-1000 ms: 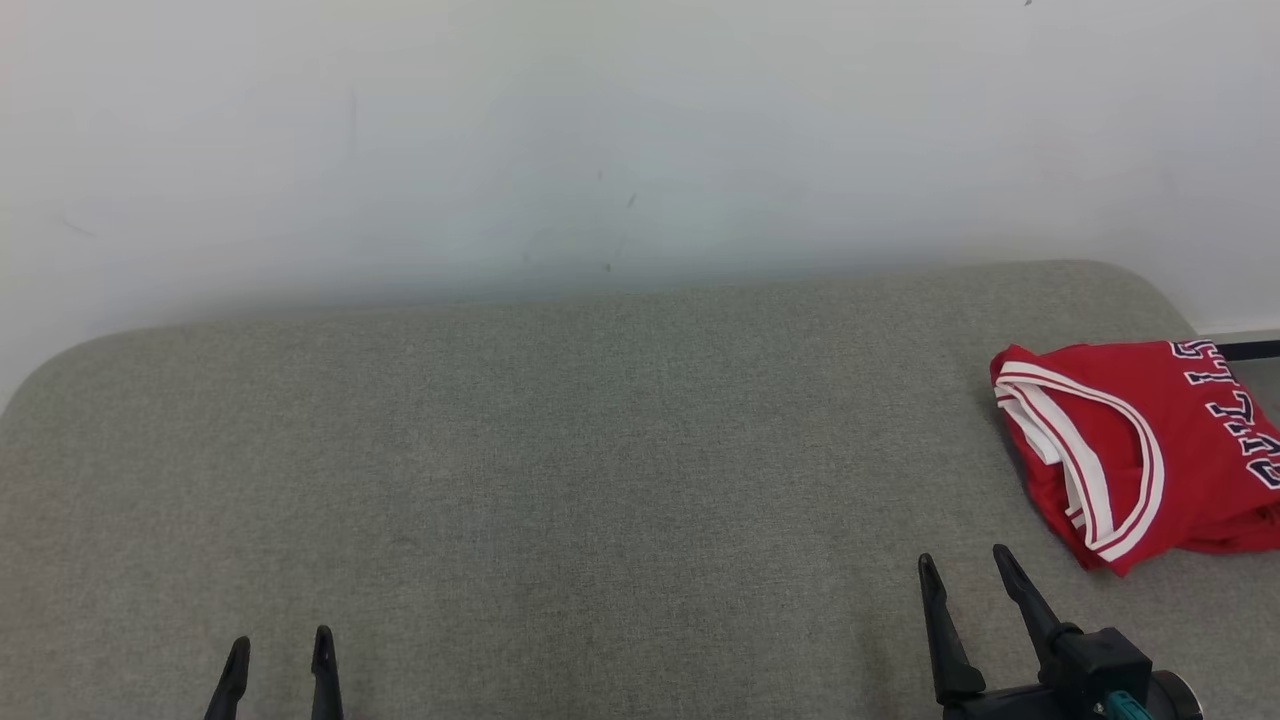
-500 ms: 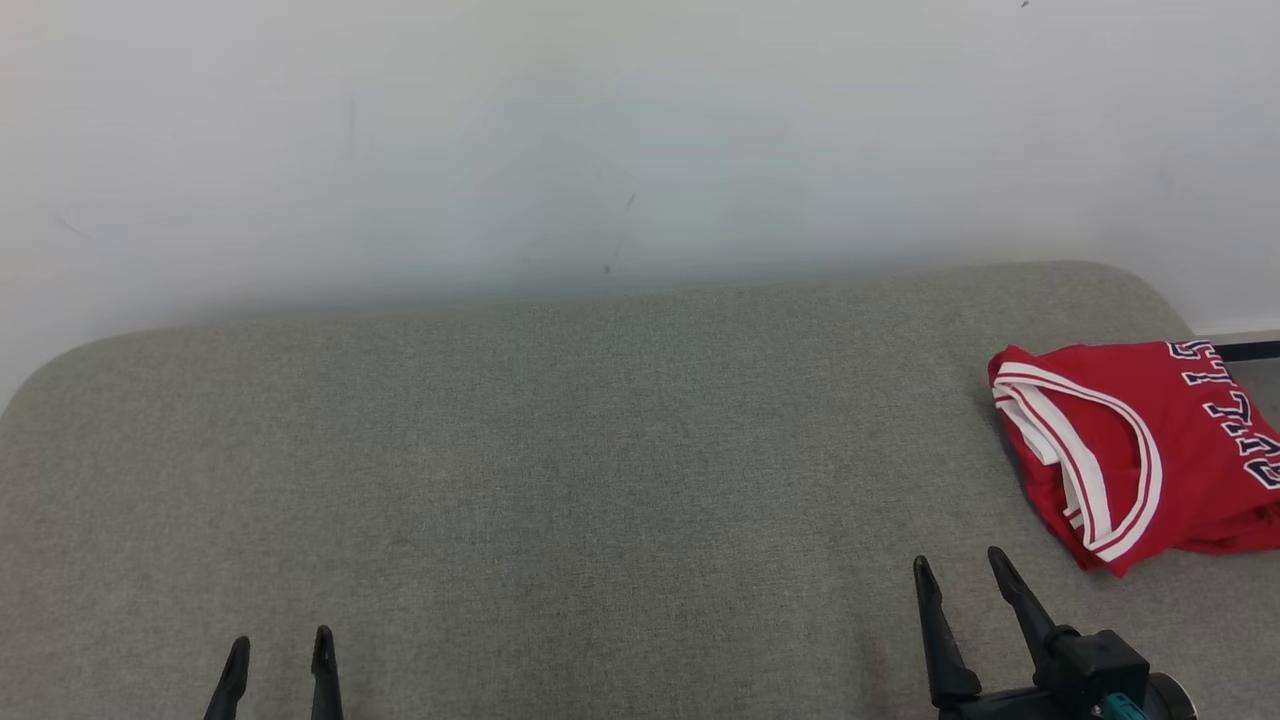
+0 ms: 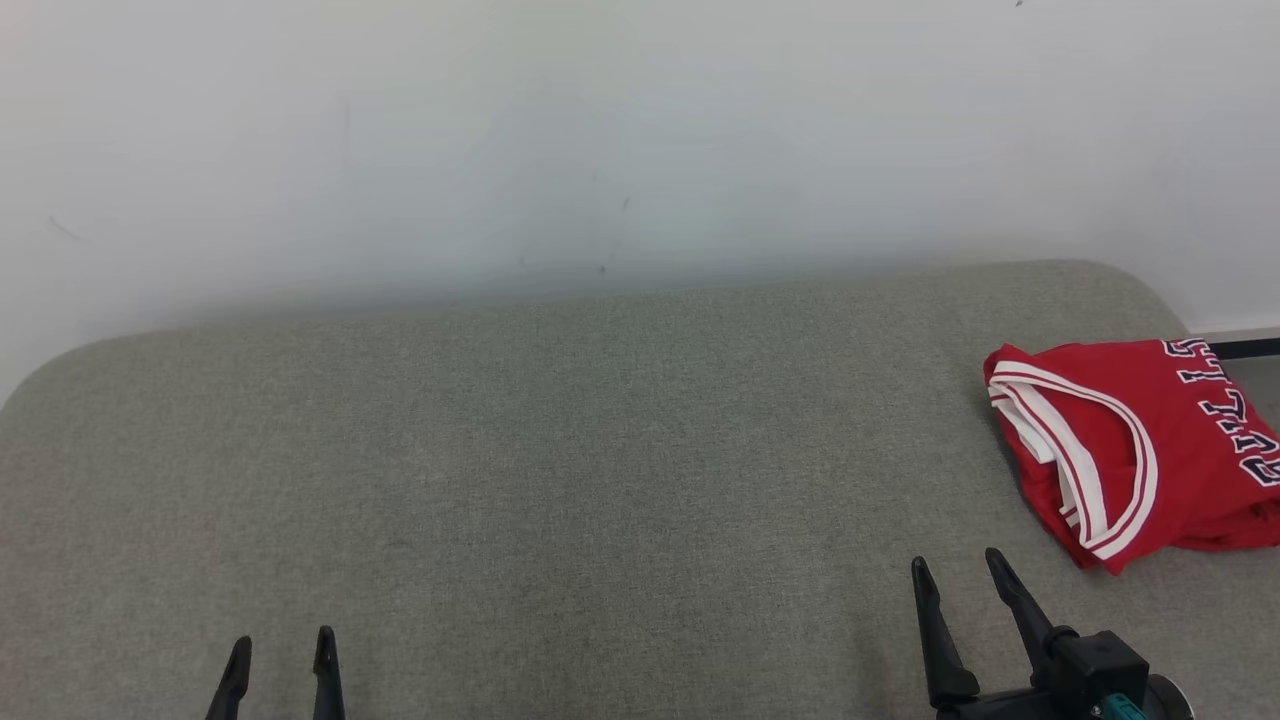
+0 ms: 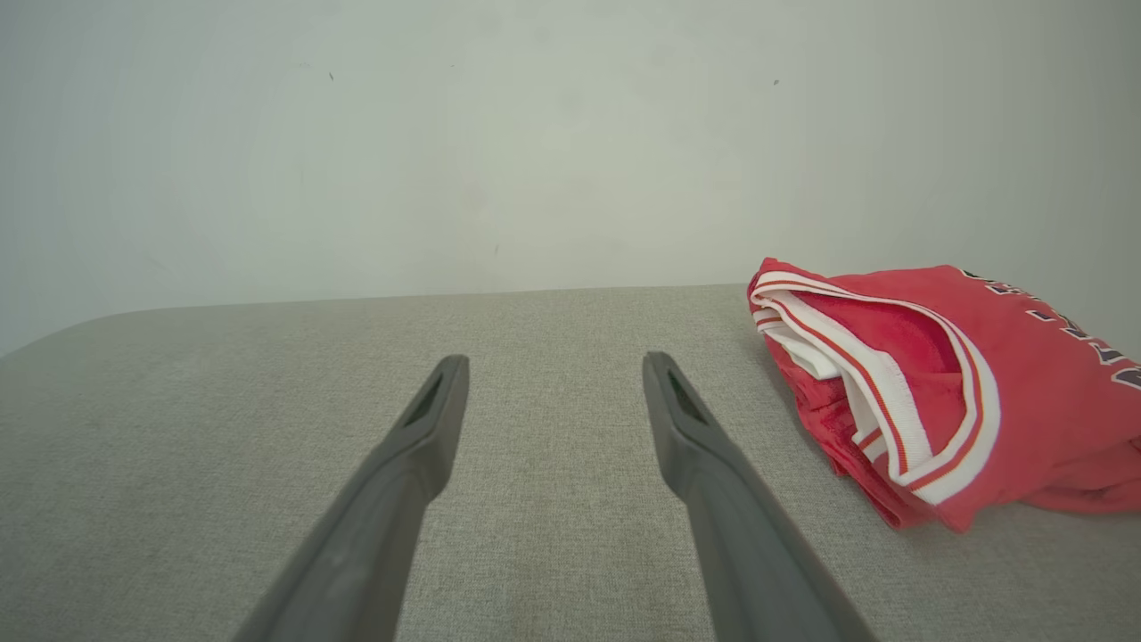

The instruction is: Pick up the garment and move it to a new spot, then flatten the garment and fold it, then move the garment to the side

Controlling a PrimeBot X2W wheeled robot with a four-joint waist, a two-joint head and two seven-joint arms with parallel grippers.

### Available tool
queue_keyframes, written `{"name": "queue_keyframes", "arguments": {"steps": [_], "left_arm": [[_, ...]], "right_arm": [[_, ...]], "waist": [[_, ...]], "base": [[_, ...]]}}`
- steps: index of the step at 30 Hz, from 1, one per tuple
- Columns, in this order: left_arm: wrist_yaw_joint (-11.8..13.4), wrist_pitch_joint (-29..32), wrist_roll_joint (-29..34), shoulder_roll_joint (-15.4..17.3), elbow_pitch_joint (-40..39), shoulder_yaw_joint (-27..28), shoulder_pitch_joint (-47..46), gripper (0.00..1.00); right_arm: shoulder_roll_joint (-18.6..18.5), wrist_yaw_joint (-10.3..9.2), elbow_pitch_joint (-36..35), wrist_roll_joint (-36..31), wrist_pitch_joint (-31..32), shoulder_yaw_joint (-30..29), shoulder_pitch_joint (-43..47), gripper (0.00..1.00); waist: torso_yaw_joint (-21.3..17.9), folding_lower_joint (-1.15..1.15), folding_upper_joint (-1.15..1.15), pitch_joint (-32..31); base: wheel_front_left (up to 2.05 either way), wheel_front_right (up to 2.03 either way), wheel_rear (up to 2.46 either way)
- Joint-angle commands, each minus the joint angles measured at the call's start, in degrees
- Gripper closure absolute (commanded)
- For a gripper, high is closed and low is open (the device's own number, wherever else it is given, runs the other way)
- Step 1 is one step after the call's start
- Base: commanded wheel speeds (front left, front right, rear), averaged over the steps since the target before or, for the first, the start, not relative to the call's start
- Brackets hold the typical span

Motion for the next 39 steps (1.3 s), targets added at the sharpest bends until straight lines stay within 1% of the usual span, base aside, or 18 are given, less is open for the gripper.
{"name": "queue_keyframes", "arguments": {"steps": [1,2,6,8,12,13,21,39], "left_arm": [[0.0,0.0,-0.1,0.0,-0.2,0.0,0.3,0.00],[0.0,0.0,0.0,0.0,0.2,0.0,0.0,1.00],[-0.2,0.3,-0.3,-0.4,2.5,0.0,0.6,1.00],[-0.3,0.8,-1.4,-0.4,2.8,0.3,0.2,1.00],[-0.5,2.3,-6.1,-0.3,3.2,0.7,-0.8,1.00],[-0.6,2.8,-8.5,-0.3,3.1,0.6,-1.1,1.00],[-1.0,4.7,-17.2,-0.3,2.9,0.4,-2.0,1.00],[-1.9,8.7,-34.0,-0.2,3.0,0.6,-4.4,1.00]], "right_arm": [[0.1,-0.18,-0.1,0.2,-0.2,0.0,0.5,0.00],[0.0,0.00,0.2,0.0,0.0,0.0,0.1,1.00],[0.0,0.00,2.2,0.4,0.5,-0.1,1.4,1.00],[0.0,0.00,2.2,1.6,0.8,-0.3,1.2,1.00],[0.0,-0.01,1.9,6.5,2.1,-0.9,0.8,1.00],[0.0,-0.01,1.7,8.8,2.6,-1.1,0.6,1.00],[0.0,-0.02,1.0,17.6,4.7,-2.1,0.1,1.00],[0.0,-0.04,-0.2,34.5,8.8,-4.0,-1.2,1.00]], "waist": [[0.0,-0.01,0.00,0.0],[0.0,0.00,0.00,0.0],[0.0,0.00,0.00,0.0],[0.0,0.00,0.00,0.1],[0.1,0.00,0.00,0.2],[0.1,0.00,0.00,0.3],[0.3,0.00,0.00,0.5],[0.6,0.00,0.00,1.1]], "base": [[0.00,0.00,0.00],[0.00,0.00,0.00],[0.00,0.00,0.00],[0.00,0.00,0.00],[0.00,0.00,0.00],[0.00,0.00,0.00],[0.00,0.00,0.00],[0.00,0.00,0.00]]}}
